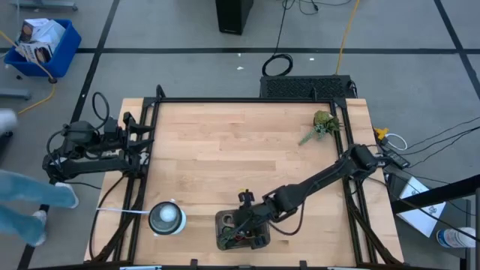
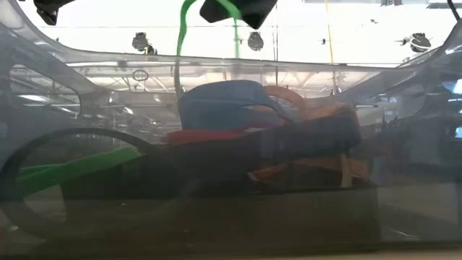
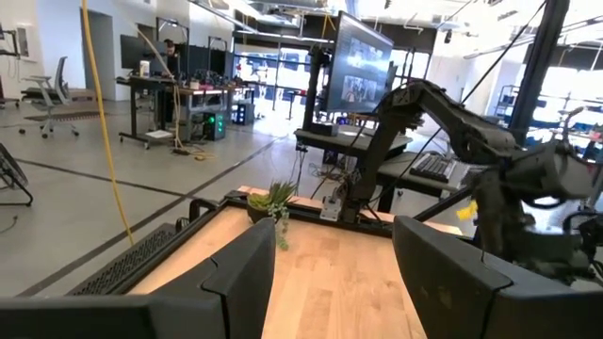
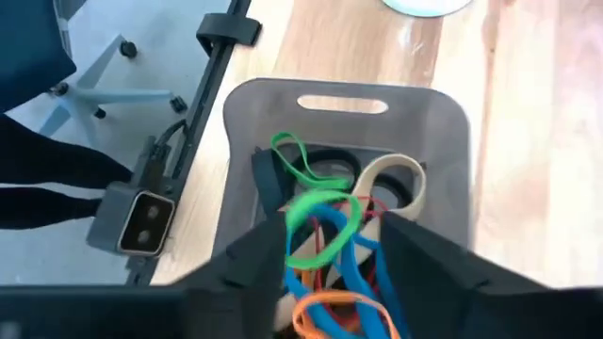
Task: Pick and place rubber bands into bin
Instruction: Return to Home Position
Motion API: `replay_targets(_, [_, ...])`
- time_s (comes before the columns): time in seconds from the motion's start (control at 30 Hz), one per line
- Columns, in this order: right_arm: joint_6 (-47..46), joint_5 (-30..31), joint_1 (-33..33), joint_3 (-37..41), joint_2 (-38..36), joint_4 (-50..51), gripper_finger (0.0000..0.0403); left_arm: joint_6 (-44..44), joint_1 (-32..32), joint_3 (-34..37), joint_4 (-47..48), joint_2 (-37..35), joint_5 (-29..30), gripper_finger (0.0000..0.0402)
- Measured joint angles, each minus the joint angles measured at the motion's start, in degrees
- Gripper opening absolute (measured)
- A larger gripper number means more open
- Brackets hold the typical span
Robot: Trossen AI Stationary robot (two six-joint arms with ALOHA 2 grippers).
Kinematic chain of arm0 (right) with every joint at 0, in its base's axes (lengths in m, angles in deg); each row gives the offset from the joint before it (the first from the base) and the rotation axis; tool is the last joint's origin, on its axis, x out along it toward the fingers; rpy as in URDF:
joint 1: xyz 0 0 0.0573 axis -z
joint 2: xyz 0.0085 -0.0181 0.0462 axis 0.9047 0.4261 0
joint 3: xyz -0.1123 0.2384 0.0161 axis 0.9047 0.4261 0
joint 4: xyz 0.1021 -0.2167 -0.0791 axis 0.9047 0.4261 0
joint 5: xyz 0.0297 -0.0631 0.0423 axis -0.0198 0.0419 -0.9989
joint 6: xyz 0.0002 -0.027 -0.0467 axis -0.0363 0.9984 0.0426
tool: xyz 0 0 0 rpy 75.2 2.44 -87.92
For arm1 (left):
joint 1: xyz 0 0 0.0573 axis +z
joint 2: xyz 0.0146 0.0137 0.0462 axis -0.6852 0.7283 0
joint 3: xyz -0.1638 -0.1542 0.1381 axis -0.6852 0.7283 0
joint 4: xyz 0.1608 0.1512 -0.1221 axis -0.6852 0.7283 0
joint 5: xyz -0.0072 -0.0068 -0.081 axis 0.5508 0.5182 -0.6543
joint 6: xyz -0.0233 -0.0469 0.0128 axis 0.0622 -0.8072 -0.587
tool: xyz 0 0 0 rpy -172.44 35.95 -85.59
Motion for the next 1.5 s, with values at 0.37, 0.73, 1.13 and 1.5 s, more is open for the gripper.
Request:
replay_targets(0.37, [1.39,5.24,-0.02,0.00,-14.30,5.42,0.0278,-3.35,-0.02,0.00,-0.02,0.00,-0.04,0.0223])
replay_targets(0.73, [4.46,18.52,-3.36,17.83,-42.93,-2.38,0.0284,-6.23,0.00,4.00,-3.80,-0.13,-3.85,0.0223])
replay_targets(1.13, [2.30,19.59,-3.78,57.61,-70.89,-33.47,0.0286,-2.24,-0.02,22.72,-26.89,-0.15,-6.19,0.0223])
replay_targets(1.5, [4.57,19.65,-3.78,65.77,-78.39,-39.69,0.0287,-2.43,0.04,32.42,-34.20,-0.15,-5.06,0.0223])
